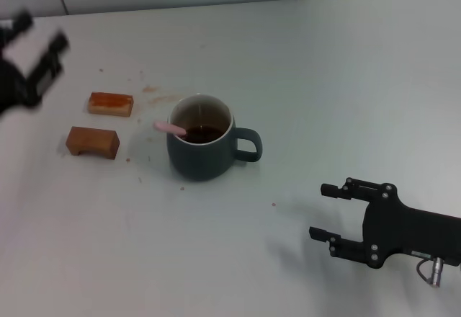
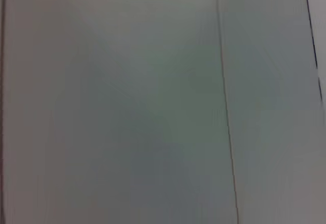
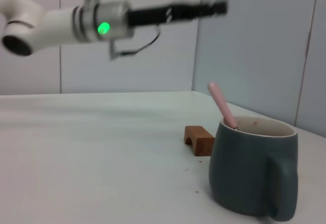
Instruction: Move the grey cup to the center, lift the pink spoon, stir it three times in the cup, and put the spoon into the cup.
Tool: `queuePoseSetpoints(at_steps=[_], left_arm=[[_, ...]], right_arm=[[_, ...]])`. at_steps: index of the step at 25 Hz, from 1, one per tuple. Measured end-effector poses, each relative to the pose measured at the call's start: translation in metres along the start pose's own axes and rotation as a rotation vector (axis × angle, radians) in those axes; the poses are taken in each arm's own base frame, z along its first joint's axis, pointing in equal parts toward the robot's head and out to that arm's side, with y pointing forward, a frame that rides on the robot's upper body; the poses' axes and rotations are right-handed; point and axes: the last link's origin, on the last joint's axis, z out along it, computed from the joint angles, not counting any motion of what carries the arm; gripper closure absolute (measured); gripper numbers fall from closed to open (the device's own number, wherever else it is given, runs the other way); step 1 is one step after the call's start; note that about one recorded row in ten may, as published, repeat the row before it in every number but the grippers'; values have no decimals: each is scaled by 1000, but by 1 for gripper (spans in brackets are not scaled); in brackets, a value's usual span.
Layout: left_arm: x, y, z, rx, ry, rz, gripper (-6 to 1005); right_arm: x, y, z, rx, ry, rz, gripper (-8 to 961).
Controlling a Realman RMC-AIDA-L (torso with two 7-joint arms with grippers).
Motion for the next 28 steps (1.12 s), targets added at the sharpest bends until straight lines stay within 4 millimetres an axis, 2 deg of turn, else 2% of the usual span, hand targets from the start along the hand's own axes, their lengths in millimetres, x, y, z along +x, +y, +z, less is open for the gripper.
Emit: queuePoseSetpoints(at_steps=[5,10,14,18,20,28], left_arm=[[-22,23,-36,-7,-59,43,424],[-28,33,-62,-22,-68,-16,425],[-38,51,-72,-110,-122,-36,422],[-44,61,-75,-145,-151,-46,419],[-49,76,-78,-177,-162,-43,418],[-56,88,-81,-186,-178,-33,342]], right_arm=[[0,-2,-2,19,-3,3,286],[1,-2,-5,46,-9,10,286],[2,-1,-8,68,-12,20,286],[3,1,-10,74,-16,25,286],[3,2,-10,74,-17,26,286],[4,4,-11,75,-21,30,286]])
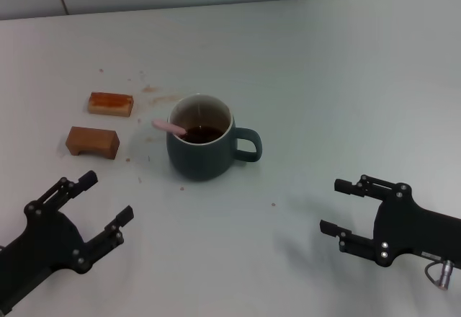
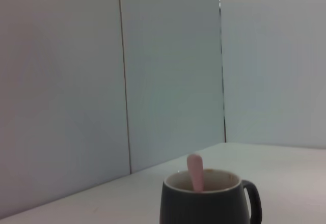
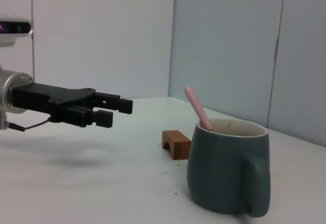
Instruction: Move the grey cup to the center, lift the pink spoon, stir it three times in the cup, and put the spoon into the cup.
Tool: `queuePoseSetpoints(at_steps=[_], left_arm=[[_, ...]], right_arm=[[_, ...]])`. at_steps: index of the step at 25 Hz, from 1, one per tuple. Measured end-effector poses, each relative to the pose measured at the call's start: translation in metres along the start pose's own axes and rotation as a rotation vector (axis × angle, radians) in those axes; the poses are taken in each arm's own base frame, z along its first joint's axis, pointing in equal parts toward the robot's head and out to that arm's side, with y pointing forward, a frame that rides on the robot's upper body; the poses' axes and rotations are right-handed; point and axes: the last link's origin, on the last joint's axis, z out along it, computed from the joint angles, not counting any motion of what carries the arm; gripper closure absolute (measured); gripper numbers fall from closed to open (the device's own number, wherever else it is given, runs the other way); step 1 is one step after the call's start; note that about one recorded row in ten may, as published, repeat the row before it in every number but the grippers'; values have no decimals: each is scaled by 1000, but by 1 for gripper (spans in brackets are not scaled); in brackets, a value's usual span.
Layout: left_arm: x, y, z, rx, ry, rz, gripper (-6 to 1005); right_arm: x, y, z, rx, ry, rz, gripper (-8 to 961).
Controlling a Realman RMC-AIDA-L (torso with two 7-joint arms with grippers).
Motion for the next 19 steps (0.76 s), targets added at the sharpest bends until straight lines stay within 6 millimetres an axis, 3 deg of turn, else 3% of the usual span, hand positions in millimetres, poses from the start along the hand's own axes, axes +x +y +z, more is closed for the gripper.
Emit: queuePoseSetpoints(at_steps=[10,19], left_arm=[[-3,4,-5,-19,-17,-5,167],[-3,8,-5,-49,-20,-1,167]], right_arm=[[1,3,-2,2,-1,6,285],[2,5,-3,2,-5,10,285]])
